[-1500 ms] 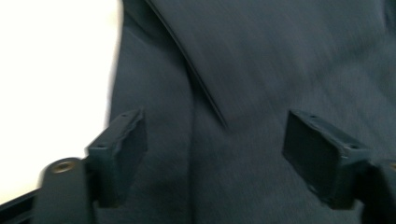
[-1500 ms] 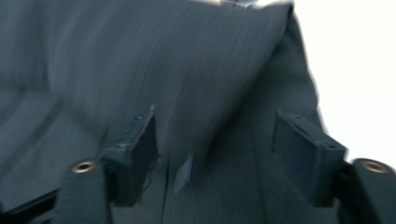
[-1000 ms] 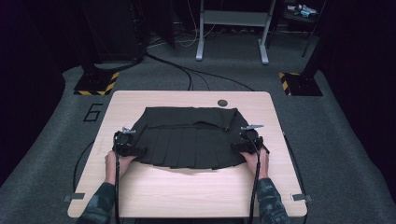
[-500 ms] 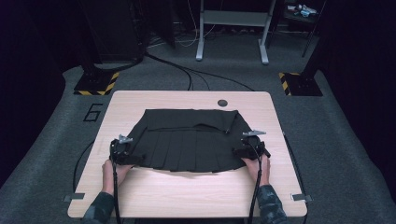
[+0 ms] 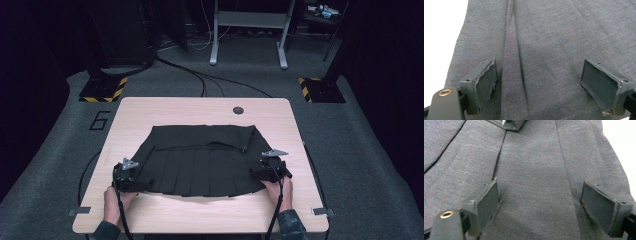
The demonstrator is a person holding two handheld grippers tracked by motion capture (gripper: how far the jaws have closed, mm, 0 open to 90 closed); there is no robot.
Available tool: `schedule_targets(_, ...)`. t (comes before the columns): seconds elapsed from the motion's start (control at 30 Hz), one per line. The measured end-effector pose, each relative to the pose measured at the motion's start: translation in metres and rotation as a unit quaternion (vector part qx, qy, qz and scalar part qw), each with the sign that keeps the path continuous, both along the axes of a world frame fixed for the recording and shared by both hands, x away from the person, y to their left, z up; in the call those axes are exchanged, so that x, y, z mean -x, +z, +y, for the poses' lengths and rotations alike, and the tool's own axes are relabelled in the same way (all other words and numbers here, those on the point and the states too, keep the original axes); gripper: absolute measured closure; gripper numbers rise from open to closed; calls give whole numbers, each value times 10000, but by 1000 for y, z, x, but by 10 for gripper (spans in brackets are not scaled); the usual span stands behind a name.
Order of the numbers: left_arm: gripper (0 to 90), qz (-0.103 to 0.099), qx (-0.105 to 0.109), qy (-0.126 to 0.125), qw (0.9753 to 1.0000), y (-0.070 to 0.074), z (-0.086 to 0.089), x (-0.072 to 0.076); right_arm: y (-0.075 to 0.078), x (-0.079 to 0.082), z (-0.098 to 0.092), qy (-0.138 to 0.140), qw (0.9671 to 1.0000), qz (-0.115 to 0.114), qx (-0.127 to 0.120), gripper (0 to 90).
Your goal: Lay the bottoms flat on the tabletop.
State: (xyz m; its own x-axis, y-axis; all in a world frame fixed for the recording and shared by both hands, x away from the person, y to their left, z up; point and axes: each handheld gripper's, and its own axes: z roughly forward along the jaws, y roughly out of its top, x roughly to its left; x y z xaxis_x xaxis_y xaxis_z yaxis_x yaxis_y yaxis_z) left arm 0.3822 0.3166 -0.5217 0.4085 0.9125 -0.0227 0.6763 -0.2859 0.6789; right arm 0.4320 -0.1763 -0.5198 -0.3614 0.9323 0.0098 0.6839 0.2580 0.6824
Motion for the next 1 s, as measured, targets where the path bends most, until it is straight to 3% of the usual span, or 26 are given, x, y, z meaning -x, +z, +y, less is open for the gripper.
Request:
schedule_targets(0.37,134,67,-60,-35,10000,1,9,48,-2,49,-2,267,9996,-77,-28,146)
schedule_targets(0.5,136,145,-107,-122,9998,2,9,57,-1,60,-5,340,9994,-17,7,146)
schedule_targets(0.63,153,138,-182,-176,9996,8,7,54,1,62,-6,408,9991,47,51,140)
schedule_targets(0.77,152,-52,-140,-227,9996,23,5,48,3,60,-6,437,9990,35,-33,111)
schedule_targets(0.9,155,-77,-128,-336,9993,37,1,33,14,55,-5,423,9990,-80,-107,107)
schedule_targets(1.0,164,-110,-141,-394,9991,40,-5,15,27,51,-1,439,9986,-254,-143,111)
